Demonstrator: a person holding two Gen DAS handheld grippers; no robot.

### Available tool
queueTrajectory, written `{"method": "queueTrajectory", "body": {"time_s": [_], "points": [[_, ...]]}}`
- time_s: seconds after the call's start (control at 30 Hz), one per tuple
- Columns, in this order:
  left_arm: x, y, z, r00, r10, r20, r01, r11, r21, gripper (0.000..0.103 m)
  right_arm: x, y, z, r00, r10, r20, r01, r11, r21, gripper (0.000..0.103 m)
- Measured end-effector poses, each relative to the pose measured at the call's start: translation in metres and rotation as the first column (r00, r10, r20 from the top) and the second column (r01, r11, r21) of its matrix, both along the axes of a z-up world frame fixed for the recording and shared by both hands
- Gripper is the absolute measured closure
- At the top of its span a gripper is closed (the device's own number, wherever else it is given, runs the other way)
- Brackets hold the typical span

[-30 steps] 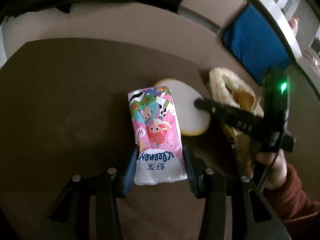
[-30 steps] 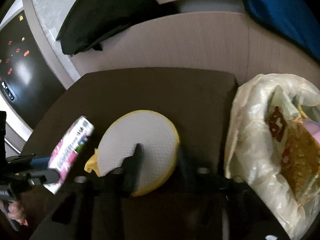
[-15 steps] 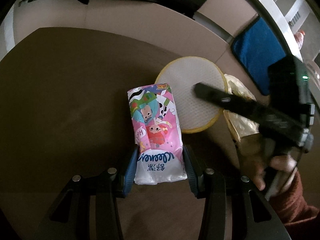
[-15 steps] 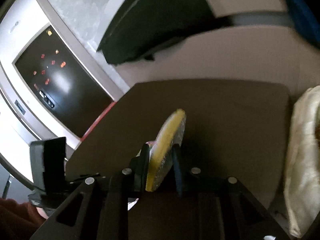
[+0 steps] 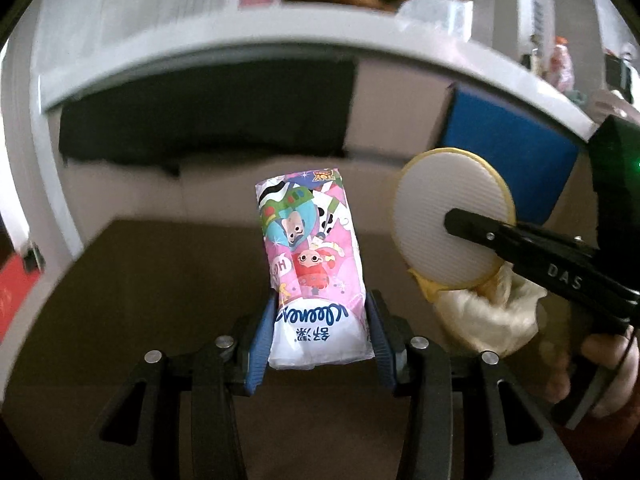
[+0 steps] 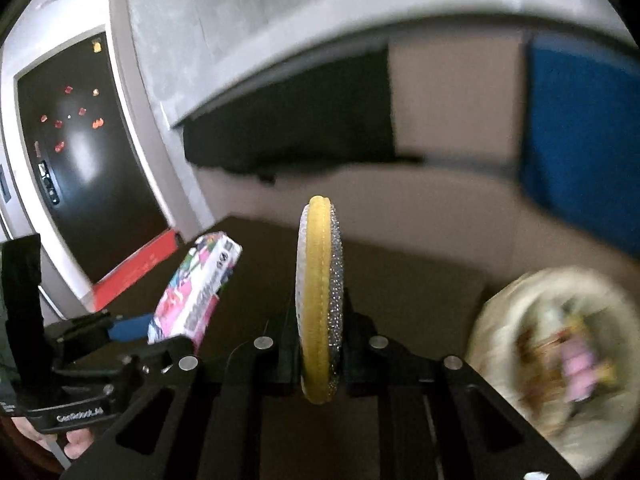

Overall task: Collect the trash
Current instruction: 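Carry the pad with the right tool over the bin while left carries the tissue pack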

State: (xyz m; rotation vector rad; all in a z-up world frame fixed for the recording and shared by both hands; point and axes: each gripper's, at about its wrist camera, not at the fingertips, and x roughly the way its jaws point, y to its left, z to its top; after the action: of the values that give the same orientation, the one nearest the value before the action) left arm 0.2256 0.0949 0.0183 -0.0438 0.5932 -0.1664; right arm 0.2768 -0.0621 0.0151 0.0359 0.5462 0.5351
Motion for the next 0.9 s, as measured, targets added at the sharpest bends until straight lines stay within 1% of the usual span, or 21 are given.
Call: {"method": "queueTrajectory", "body": {"time_s": [0.13,0.27,0.33,0.4,0.57,0.67,0.8,0.9], "points": [[-0.012,-0.027,0.031,0.997,-0.025,0.074,0.025,1.000,0.001,0.058,-0.025,-0.033,0.036,0.992,-0.063,0.108,0.065,0.998,-0.013,0.089],[-0.023,-0.057,0.054,0.989,-0.047,0.137,0.048,0.999,-0.001,0.058,-0.045,-0.064,0.061,0.976,-0.121,0.179,0.125,0.992,-0.012,0.089],[-0.027,-0.072,0.062,0.984,-0.064,0.165,0.063,0.998,0.010,0.058,-0.056,-0.079,0.071,0.963,-0.156,0.220,0.166,0.986,-0.024,0.089],[-0.032,-0.085,0.068,0.979,-0.083,0.186,0.082,0.997,0.017,0.058,-0.063,-0.091,0.079,0.955,-0.177,0.239,0.188,0.982,-0.024,0.089],[-0.031,-0.113,0.070,0.973,-0.120,0.197,0.122,0.992,-0.001,0.057,-0.076,-0.129,0.085,0.938,-0.236,0.254,0.248,0.969,-0.015,0.089],[-0.018,-0.135,0.066,0.975,-0.133,0.177,0.139,0.990,-0.022,0.057,-0.079,-0.151,0.083,0.927,-0.278,0.252,0.289,0.957,-0.006,0.089],[-0.001,-0.158,0.052,0.976,-0.157,0.150,0.163,0.986,-0.028,0.057,-0.077,-0.176,0.074,0.919,-0.317,0.234,0.325,0.946,0.005,0.088],[0.010,-0.171,0.040,0.976,-0.172,0.135,0.178,0.984,-0.032,0.057,-0.074,-0.190,0.062,0.918,-0.335,0.212,0.343,0.939,-0.001,0.088]]}}
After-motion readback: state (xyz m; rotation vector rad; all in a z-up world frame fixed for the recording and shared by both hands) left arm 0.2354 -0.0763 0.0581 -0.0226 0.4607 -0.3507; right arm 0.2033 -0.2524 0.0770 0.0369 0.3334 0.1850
